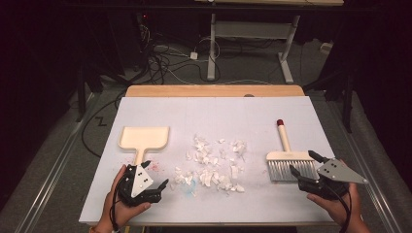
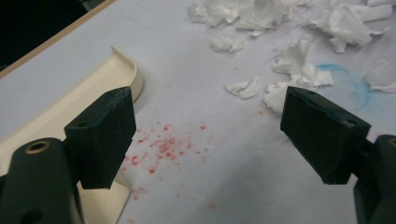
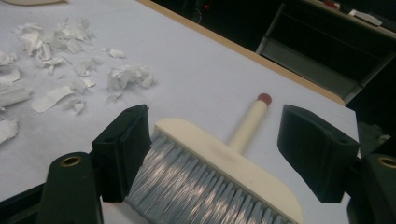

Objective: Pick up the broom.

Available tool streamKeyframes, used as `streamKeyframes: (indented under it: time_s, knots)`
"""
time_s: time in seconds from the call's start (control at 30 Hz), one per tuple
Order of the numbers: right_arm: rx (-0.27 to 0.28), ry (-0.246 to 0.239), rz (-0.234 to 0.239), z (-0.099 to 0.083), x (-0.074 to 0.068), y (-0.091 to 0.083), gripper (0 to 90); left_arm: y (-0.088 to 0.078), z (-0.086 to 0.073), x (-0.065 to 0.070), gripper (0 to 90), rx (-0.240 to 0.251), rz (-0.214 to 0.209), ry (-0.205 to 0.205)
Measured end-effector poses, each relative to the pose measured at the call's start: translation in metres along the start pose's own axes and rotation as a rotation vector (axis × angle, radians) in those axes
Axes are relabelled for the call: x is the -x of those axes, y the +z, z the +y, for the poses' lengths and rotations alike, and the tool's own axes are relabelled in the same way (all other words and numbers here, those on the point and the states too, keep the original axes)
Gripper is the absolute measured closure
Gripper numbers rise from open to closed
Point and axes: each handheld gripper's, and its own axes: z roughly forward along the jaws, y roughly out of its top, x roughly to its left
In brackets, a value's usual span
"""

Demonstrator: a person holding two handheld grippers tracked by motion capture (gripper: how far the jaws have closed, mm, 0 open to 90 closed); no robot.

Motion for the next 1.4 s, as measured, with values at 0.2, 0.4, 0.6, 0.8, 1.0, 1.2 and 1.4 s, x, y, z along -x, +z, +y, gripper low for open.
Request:
streamKeyframes:
  time_s: [0.2, 0.4, 0.6, 0.8, 1.0, 1.2, 1.4]
  knots:
    - [-0.032, -0.035, -0.041, -0.001, -0.003, 0.003, 23.8, 0.004, -0.003, -0.002, 17.6, -0.024, -0.004, -0.002]
    - [-0.018, -0.033, -0.029, 0.000, -0.007, 0.001, 20.9, 0.003, -0.003, -0.002, 17.6, -0.010, -0.008, 0.010]
    - [-0.013, -0.030, -0.019, 0.001, -0.009, 0.000, 18.7, -0.002, -0.004, 0.001, 17.6, 0.001, -0.011, 0.009]
    - [-0.025, -0.039, -0.020, 0.001, -0.010, 0.006, 18.6, 0.000, -0.002, 0.005, 17.6, -0.004, -0.012, 0.012]
    - [-0.044, -0.026, -0.042, 0.000, -0.007, 0.008, 18.6, -0.001, -0.003, 0.007, 17.4, 0.004, -0.039, 0.014]
    - [-0.083, -0.029, -0.074, 0.001, -0.003, 0.015, 18.6, 0.001, -0.002, 0.006, 17.4, 0.009, -0.074, 0.010]
    - [-0.143, 0.010, -0.106, 0.017, 0.012, 0.037, 19.8, 0.003, -0.002, 0.007, 17.4, -0.002, -0.074, 0.011]
